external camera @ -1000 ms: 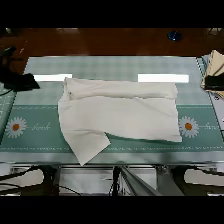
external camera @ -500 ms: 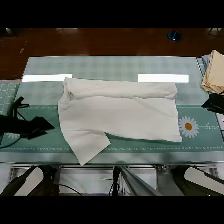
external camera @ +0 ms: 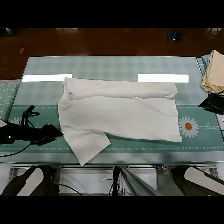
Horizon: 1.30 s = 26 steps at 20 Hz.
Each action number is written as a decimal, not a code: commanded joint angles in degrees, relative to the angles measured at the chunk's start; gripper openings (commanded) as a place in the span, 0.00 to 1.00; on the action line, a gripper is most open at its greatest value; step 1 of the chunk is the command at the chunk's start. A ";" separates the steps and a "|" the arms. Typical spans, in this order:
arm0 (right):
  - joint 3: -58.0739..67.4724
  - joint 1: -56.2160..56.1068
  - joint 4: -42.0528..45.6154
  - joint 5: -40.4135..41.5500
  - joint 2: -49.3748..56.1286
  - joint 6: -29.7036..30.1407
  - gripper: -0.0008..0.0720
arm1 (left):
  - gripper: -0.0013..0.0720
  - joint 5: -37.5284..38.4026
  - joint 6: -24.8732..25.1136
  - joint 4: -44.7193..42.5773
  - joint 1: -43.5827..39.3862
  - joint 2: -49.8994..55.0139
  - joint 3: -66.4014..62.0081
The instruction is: Fold the shirts.
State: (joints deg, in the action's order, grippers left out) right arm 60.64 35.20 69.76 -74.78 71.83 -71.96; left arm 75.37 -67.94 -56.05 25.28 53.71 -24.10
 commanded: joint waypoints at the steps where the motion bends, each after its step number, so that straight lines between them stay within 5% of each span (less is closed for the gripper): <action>1: -0.07 0.02 -0.31 -0.37 -0.04 0.07 0.58 | 0.87 -4.96 -2.05 0.63 -5.11 0.98 0.33; 7: -0.07 0.04 -0.22 -0.52 -0.04 0.07 0.58 | 0.86 -10.21 -4.81 1.75 -12.90 7.87 0.33; 9: -0.07 0.04 -0.22 -0.63 -0.04 0.07 0.58 | 0.77 -13.35 -4.94 3.19 -14.45 10.43 0.33; 10: -0.07 0.04 -0.20 -0.83 -0.04 0.07 0.58 | 0.40 -14.45 -5.29 3.17 -14.62 11.45 0.33; 11: -0.07 0.04 -0.20 -1.22 -0.04 0.09 0.58 | 0.14 -14.58 -4.83 3.02 -14.49 12.00 0.33; 12: -0.07 0.04 -0.15 -1.57 -0.04 0.09 0.58 | 0.07 -14.51 -4.09 2.62 -14.45 12.09 0.33; 20: -1.60 0.22 5.88 -5.77 -1.95 -1.09 0.68 | 0.06 -12.37 -1.66 -0.17 -14.45 11.96 0.31; 26: -12.94 6.01 -2.82 -12.31 -2.05 2.82 0.68 | 0.06 -12.41 0.48 -0.48 -14.45 11.98 0.31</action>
State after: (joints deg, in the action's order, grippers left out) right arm 52.58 38.96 71.05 -84.38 69.93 -70.72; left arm 63.57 -68.73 -54.13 10.83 65.65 -23.81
